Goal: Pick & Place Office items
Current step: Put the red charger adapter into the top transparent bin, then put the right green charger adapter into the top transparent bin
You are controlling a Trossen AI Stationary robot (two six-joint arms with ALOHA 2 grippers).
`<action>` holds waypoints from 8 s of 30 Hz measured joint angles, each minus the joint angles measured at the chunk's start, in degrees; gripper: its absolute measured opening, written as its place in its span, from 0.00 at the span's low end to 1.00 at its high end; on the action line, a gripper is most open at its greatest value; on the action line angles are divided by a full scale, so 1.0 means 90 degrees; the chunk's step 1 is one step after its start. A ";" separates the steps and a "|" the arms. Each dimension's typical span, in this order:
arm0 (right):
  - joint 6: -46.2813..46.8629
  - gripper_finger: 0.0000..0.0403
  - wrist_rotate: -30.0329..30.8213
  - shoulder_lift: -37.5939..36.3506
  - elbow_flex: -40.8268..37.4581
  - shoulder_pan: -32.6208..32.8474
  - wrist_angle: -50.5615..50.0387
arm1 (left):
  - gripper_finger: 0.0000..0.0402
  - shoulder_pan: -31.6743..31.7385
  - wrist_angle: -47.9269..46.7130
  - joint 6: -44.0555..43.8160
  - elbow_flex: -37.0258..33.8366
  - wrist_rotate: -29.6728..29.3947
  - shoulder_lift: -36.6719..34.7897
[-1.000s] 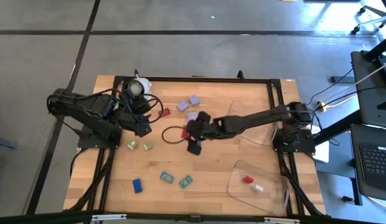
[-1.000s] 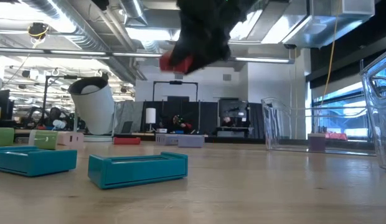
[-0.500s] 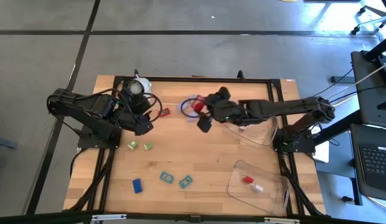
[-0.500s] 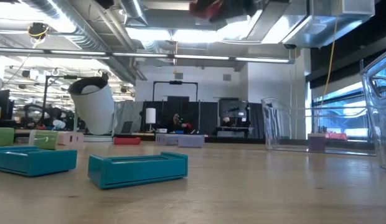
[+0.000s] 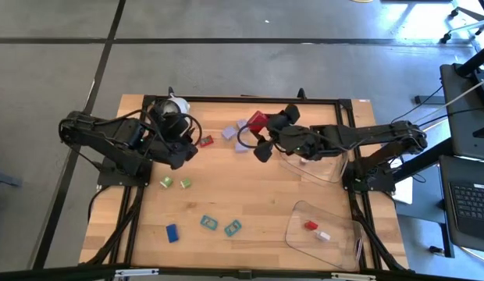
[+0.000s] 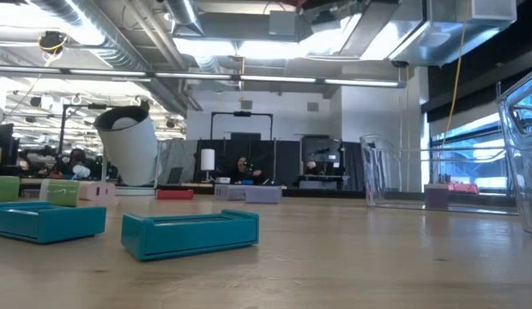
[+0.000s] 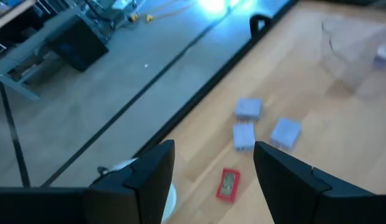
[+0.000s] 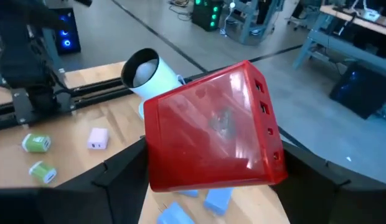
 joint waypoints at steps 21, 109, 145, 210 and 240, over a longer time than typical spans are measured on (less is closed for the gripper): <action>0.1753 0.72 -0.1492 -0.1726 -0.0033 -0.0672 -0.5051 | 0.54 0.0007 0.1066 -0.1170 0.0000 -0.1180 0.0316; 0.3478 0.86 -0.3269 -0.2708 -0.4732 -0.2030 -0.3468 | 0.54 0.0695 0.1671 -0.1149 -0.0002 0.1774 0.1501; 0.3368 0.84 -0.2918 -0.2708 -0.2227 -0.2027 -0.3590 | 0.64 0.0765 0.3414 -0.0161 -0.4773 0.6069 0.1484; 0.2655 0.84 -0.3159 -0.2705 -0.2227 -0.2025 -0.2851 | 0.33 0.1550 0.9678 0.2674 -0.2342 0.4041 0.1489; -0.5003 0.77 -0.3533 -0.2705 -0.2227 -0.0547 0.0916 | 0.33 0.1953 1.1961 0.0286 -0.2266 0.5488 0.1481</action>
